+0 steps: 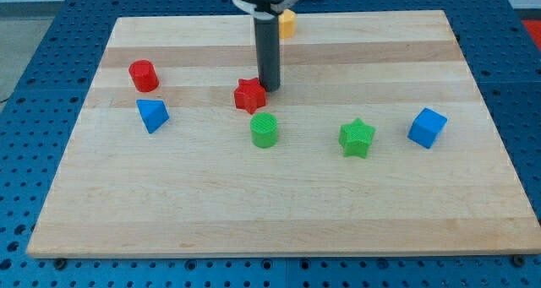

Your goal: Move the red star to the bottom center

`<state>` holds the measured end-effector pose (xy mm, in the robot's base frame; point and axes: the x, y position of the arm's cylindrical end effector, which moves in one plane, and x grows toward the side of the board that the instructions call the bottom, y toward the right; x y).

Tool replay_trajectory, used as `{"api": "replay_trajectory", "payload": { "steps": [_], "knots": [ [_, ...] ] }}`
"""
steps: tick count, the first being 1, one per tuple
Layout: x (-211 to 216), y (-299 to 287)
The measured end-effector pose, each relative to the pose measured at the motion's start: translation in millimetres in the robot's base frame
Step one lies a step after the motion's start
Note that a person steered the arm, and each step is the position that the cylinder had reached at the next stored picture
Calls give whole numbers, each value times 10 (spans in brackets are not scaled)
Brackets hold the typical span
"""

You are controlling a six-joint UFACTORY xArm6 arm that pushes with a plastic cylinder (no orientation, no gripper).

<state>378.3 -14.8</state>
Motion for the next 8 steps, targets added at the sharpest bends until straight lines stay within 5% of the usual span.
{"api": "replay_trajectory", "payload": {
  "steps": [2,4,5,7,8],
  "knots": [
    [337,-514],
    [-46,-394],
    [108,-752],
    [1180,-893],
    [1175,-893]
  ]
}}
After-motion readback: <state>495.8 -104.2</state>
